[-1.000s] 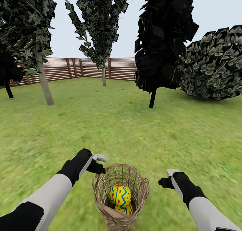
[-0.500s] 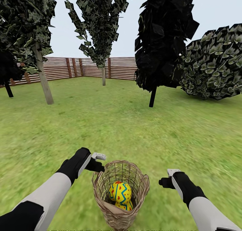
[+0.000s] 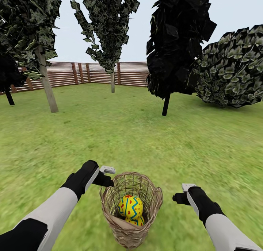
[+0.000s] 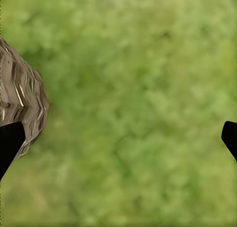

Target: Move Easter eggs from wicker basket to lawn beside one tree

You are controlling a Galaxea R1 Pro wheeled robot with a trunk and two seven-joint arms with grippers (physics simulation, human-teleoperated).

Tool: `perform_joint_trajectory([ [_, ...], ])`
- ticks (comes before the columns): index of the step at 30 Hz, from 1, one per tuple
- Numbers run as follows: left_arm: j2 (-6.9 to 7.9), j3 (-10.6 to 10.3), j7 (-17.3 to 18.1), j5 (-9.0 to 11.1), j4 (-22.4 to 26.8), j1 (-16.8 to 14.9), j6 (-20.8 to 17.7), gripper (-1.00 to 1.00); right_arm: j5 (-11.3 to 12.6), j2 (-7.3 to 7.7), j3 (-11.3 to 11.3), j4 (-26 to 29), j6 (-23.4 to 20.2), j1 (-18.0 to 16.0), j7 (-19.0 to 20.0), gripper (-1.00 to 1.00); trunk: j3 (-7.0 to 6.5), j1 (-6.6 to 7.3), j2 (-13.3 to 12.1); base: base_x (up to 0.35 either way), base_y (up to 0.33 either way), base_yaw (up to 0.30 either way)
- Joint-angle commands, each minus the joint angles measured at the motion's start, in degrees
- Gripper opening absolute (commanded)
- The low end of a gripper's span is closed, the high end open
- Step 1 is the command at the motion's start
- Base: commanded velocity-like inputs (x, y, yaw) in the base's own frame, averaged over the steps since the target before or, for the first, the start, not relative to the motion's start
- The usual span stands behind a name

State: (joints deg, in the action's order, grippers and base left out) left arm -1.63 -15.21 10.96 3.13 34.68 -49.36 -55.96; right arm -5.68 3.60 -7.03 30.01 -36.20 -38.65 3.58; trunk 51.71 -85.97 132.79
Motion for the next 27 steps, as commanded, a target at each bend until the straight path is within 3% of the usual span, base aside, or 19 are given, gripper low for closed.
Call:
perform_joint_trajectory([
  [1,0.01,-0.17,-0.13,0.30,0.07,-0.04,-0.22,1.00,-0.61,-0.06,-0.27,0.09,-0.28,-0.02,0.38,1.00,0.06,0.01,0.03,0.000,0.000,0.000],
  [27,0.03,-0.38,0.03,0.28,0.12,-0.04,-0.28,1.00,-0.65,-0.08,-0.27,0.09,-0.28,-0.02,0.38,1.00,0.06,0.01,0.03,0.078,0.043,0.000],
])
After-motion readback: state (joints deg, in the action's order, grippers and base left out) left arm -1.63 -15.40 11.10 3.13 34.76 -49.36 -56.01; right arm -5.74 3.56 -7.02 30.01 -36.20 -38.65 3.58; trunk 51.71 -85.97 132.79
